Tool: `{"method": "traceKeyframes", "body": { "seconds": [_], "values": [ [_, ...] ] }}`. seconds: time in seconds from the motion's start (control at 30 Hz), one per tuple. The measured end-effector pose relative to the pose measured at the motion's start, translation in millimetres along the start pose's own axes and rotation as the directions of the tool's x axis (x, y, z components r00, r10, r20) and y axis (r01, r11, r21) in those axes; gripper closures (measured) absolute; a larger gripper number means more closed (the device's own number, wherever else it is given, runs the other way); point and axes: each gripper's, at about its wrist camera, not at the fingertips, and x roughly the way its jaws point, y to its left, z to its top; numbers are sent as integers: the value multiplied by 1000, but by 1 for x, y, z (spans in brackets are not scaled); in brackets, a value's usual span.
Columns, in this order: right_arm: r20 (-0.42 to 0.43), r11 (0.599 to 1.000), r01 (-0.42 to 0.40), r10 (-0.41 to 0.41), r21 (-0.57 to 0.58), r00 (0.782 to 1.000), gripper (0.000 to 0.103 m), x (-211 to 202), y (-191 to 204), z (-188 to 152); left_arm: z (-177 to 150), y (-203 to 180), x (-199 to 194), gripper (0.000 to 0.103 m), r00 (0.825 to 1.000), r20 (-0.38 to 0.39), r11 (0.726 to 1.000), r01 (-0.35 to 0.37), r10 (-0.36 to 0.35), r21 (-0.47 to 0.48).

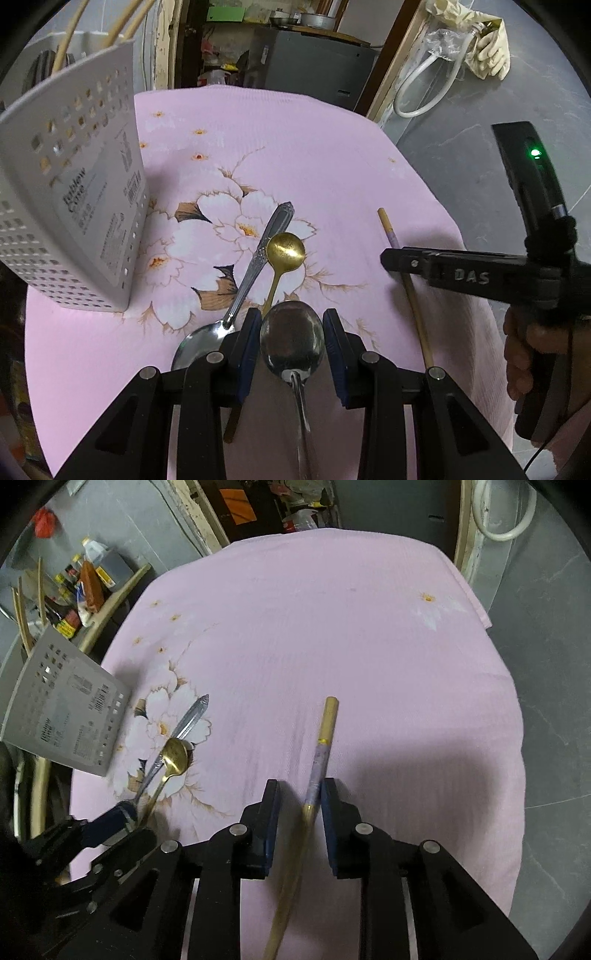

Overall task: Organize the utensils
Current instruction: 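Grasp the large steel spoon with the left tool while the right tool grasps the chopstick, then carry spoon and chopstick over the white caddy and open both tools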

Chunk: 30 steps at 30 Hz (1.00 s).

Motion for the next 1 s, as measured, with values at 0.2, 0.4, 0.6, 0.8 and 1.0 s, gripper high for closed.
{"method": "traceKeyframes", "body": {
  "seconds": [0.2,0.4,0.6,0.8,1.0],
  "values": [
    [50,993,-73,68,98,996,96,-10,-9,-11,5,0,-16,71,999,52,1000,5,-6,17],
    [204,980,-179,160,82,966,97,-46,-2,-30,7,0,-35,71,994,105,999,15,-20,46],
    [292,980,-197,178,35,940,97,-74,8,-52,5,-4,-61,71,985,168,995,16,-33,100],
    [387,977,-215,192,16,902,97,-96,11,-60,4,-7,-92,71,968,251,990,-8,-29,144],
    [501,968,-249,235,-39,833,97,-128,30,-53,26,1,-124,71,943,330,990,-13,-33,138]
  ]
}}
